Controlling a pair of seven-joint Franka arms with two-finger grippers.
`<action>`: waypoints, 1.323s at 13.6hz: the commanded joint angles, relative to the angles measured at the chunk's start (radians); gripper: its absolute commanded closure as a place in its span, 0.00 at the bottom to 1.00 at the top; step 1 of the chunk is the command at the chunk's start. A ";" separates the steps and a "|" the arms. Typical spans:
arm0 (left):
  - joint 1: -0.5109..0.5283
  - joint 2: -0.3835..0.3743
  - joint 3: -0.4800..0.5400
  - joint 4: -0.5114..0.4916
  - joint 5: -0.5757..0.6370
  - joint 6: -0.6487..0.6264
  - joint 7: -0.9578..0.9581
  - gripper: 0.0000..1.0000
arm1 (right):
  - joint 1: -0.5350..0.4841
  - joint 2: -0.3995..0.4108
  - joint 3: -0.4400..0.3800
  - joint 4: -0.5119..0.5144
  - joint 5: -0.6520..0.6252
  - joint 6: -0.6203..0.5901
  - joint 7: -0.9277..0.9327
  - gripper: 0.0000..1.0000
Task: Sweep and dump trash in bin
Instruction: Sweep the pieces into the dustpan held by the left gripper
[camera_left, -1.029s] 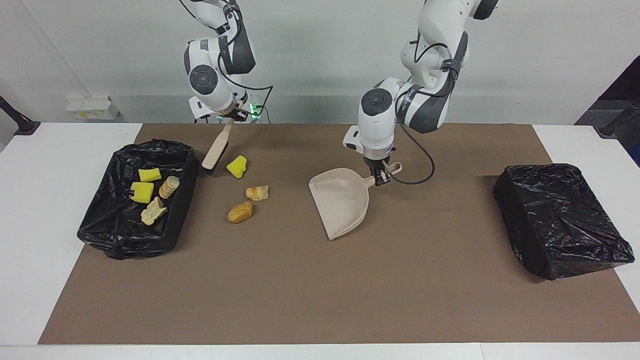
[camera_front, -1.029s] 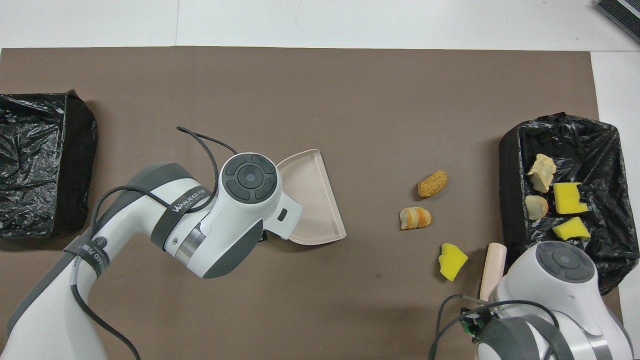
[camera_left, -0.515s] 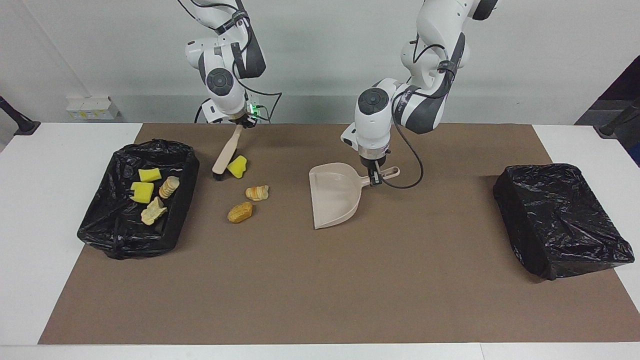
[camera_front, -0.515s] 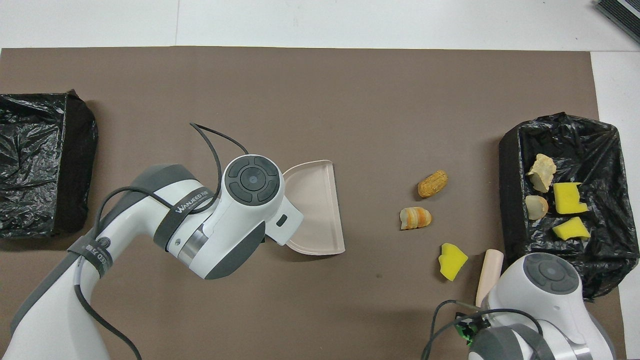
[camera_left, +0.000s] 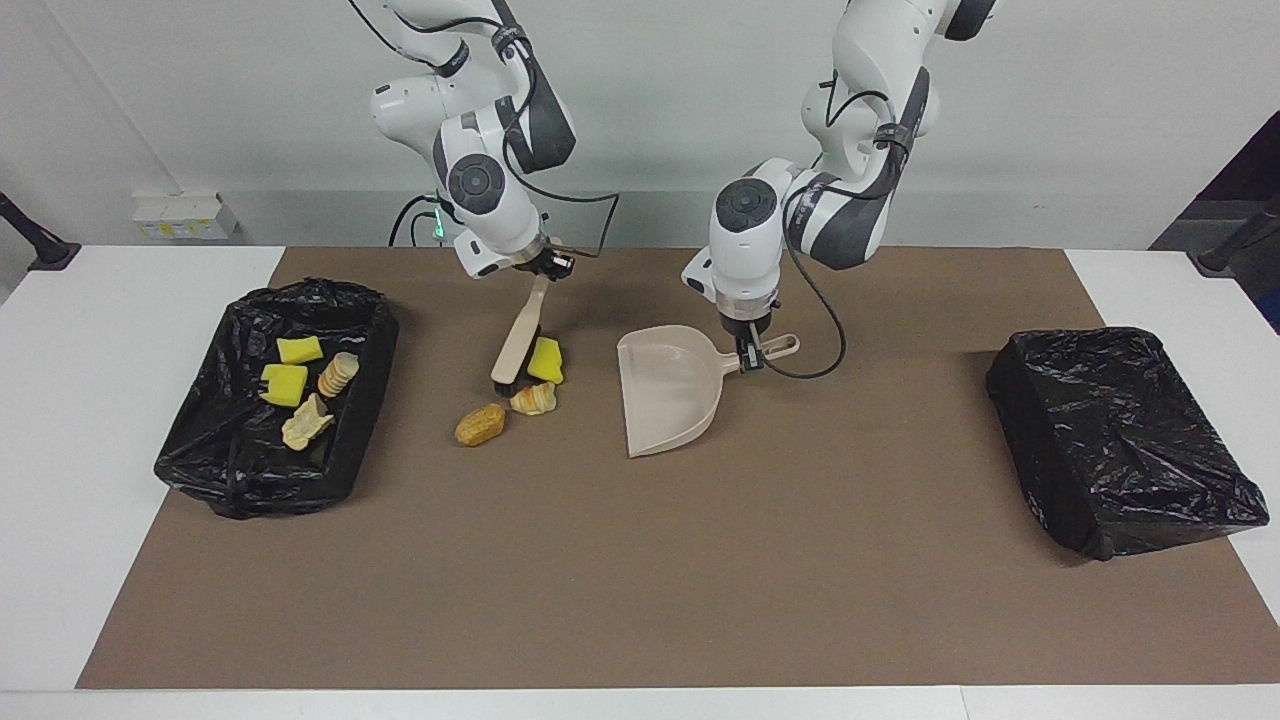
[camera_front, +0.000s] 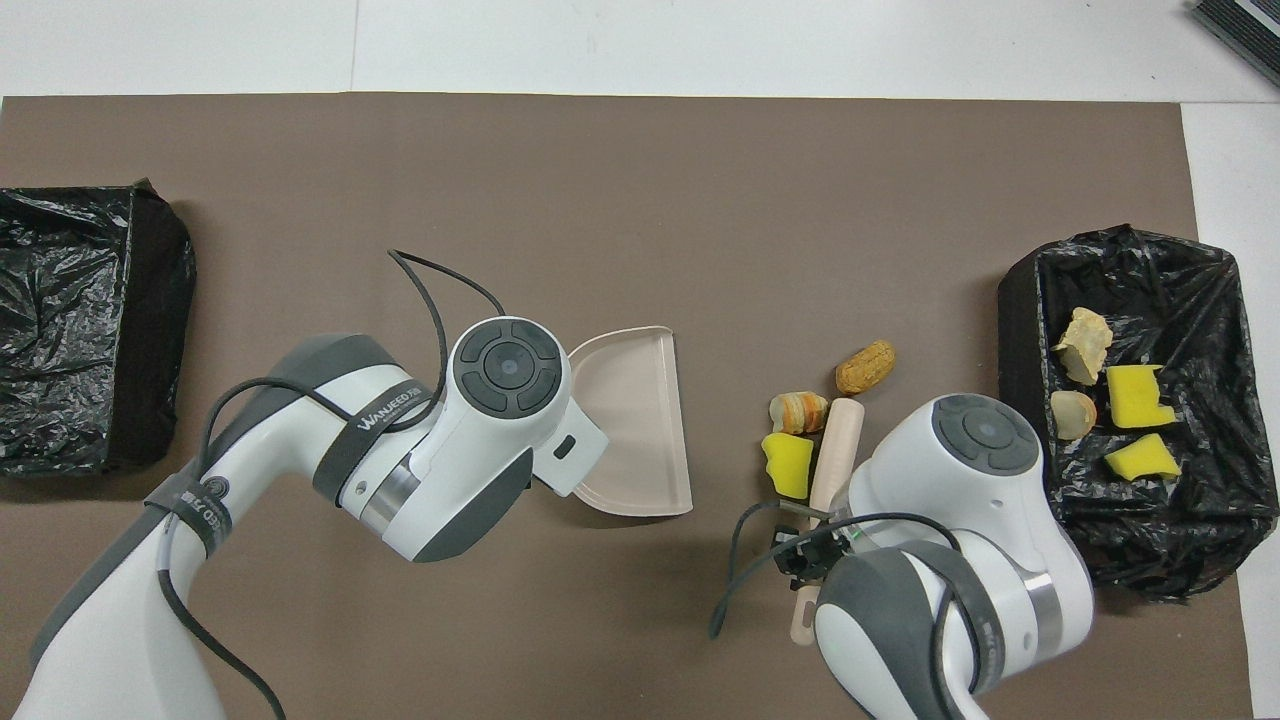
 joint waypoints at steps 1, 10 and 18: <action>0.001 -0.024 0.005 -0.043 -0.003 0.015 -0.027 1.00 | 0.033 0.141 0.015 0.165 0.042 -0.011 0.097 1.00; 0.001 -0.026 0.006 -0.047 -0.003 0.024 -0.186 1.00 | -0.086 0.246 0.004 0.466 -0.131 -0.284 -0.109 1.00; -0.010 -0.035 0.005 -0.050 -0.003 0.007 -0.254 1.00 | -0.266 0.050 0.009 0.067 -0.444 -0.080 -0.478 1.00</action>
